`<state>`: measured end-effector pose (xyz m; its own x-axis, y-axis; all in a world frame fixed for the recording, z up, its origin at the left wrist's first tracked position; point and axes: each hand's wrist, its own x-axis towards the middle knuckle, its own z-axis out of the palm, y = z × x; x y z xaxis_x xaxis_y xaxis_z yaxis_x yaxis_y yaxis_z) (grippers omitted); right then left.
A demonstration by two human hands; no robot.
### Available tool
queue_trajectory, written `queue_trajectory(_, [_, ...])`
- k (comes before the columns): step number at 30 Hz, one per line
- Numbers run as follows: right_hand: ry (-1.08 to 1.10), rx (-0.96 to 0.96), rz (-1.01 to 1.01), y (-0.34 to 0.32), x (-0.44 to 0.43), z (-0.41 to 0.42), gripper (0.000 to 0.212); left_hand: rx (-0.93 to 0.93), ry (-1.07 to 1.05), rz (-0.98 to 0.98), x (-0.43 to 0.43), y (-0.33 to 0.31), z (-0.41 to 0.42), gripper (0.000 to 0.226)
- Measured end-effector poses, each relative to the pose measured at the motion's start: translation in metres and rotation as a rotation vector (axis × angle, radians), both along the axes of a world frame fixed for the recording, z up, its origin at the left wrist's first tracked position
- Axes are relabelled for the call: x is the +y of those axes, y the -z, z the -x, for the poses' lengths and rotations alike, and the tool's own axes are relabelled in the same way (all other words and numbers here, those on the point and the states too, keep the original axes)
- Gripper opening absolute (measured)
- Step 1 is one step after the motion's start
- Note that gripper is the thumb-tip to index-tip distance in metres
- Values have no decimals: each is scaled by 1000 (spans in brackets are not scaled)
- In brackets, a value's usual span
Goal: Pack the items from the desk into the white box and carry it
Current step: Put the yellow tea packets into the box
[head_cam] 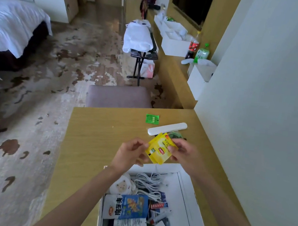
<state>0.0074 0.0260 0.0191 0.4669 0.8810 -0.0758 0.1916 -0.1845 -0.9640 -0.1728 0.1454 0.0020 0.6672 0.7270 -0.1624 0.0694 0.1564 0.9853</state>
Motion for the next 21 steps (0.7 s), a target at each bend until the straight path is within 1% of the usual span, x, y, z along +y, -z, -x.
queue_trajectory(2, [19,-3,-26,-7,-6,10,18,-27,41,4,-15,-8,8,9])
queue_trajectory(5, [55,-58,-21,-13,-15,20,20,-48,74,40,-32,-16,15,8])
queue_trajectory(8, [57,-129,30,-14,-25,25,15,-55,84,58,-43,-21,19,7])
queue_trajectory(12, [25,-206,122,-19,-35,22,20,-78,21,92,-55,-20,19,6])
queue_trajectory(16, [-69,-182,122,-24,-47,14,23,-61,8,87,-70,-16,10,12])
queue_trajectory(19, [-184,-282,169,-23,-57,2,18,-51,-3,86,-81,-9,3,12])
queue_trajectory(21, [-244,-358,216,-19,-64,-7,15,8,10,84,-88,0,0,12])
